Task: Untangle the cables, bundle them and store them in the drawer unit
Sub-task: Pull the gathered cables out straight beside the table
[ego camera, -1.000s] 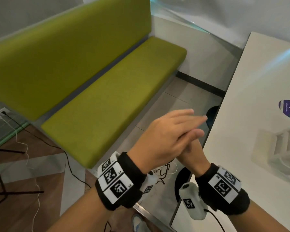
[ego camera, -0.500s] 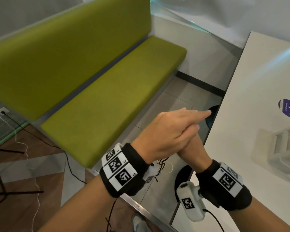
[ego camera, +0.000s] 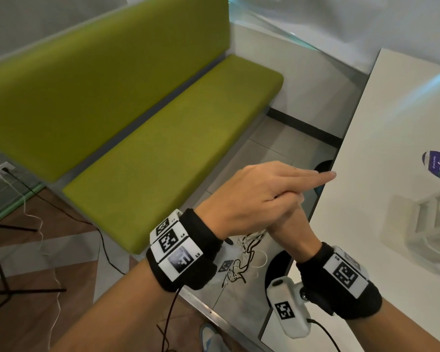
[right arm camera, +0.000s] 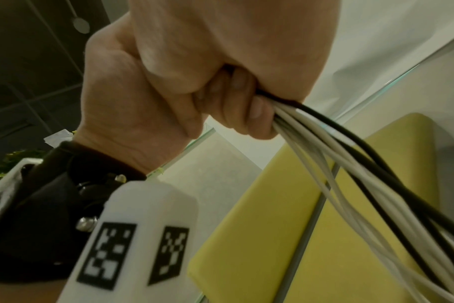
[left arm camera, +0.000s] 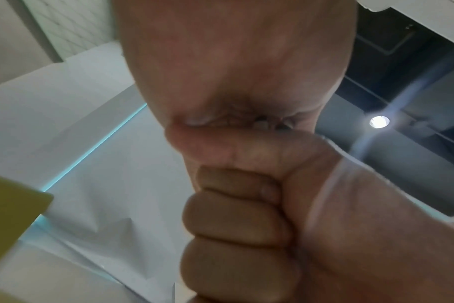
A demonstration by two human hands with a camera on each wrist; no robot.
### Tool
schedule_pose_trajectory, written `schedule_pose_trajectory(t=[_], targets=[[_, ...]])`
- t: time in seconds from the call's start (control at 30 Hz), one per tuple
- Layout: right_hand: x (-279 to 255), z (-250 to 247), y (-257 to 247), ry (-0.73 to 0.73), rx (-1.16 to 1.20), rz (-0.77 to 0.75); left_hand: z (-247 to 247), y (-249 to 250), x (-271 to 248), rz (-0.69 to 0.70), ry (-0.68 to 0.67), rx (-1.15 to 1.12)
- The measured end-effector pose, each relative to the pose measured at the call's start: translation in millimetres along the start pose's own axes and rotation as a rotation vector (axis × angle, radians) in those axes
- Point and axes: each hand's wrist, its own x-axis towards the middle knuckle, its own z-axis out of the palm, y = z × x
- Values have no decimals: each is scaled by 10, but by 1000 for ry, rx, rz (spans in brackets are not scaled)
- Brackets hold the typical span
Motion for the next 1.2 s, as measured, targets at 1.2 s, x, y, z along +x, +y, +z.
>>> schedule_pose_trajectory(t=[1.2], targets=[[-447,-1011,-307,84,274,261,1285,-1310,-258,-704,-570,464]])
